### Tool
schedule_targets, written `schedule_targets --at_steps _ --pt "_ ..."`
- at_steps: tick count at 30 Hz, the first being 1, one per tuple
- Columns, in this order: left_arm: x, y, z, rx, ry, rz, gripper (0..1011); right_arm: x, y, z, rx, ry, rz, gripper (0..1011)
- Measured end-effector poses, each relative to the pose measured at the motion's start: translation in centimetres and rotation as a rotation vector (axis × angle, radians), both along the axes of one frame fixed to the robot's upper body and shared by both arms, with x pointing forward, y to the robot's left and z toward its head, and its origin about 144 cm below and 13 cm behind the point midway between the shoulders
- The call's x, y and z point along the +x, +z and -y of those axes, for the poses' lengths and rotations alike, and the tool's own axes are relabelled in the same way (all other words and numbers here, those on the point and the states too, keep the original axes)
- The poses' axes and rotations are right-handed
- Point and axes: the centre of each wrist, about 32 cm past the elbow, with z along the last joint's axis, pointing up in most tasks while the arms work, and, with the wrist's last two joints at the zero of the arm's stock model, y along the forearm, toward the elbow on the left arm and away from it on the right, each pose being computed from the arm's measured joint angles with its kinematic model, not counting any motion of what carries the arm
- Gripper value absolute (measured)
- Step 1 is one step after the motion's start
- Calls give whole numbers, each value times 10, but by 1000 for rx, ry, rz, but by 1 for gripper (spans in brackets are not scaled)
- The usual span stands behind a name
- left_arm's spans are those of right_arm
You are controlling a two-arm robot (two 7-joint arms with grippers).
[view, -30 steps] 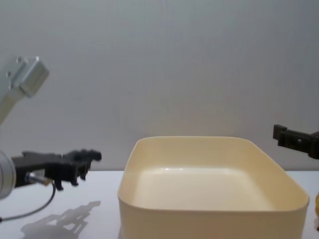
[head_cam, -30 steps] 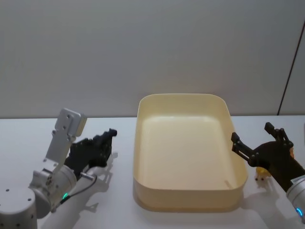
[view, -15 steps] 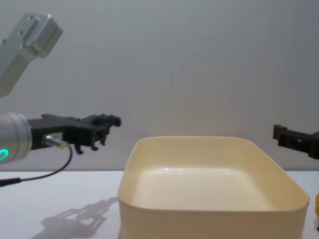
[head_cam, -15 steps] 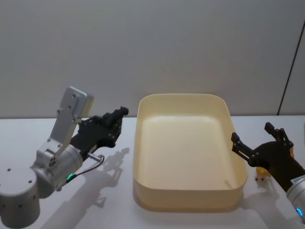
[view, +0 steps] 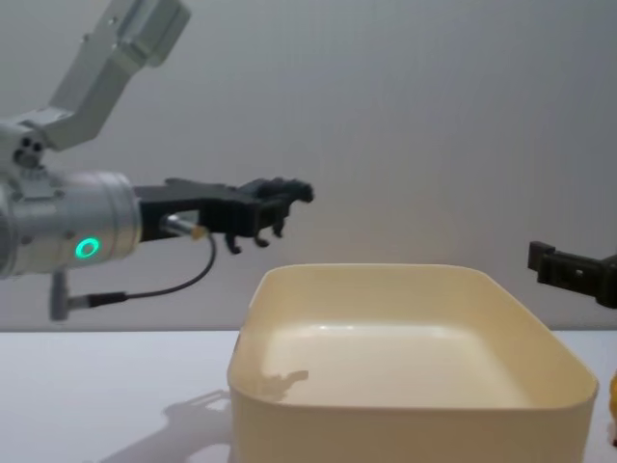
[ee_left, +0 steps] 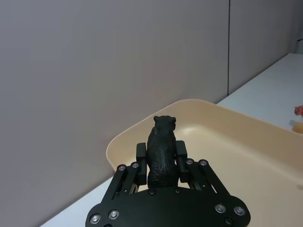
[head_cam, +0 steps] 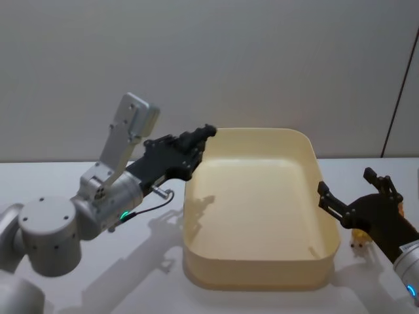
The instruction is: Pick up the toy alternately with two hands and place it into the central storage box.
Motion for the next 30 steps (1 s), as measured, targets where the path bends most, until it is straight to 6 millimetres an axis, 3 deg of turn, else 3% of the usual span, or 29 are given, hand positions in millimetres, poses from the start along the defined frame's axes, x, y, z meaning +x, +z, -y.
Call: schedule_targets --at_steps 6,16,17,26,30 --pt "12 5 10 -14 -44 19 351 0 0 0 0 0 0 1000" --pt "22 9 19 -24 -82 36 649 0 0 0 0 0 0 1000" --pt "23 10 20 -25 -87 38 717 0 0 0 0 0 0 1000" --pt "26 11 24 -29 -102 44 959 0 0 0 0 0 0 1000" --pt "27 12 24 -30 -105 45 1001 0 0 0 0 0 0 1000"
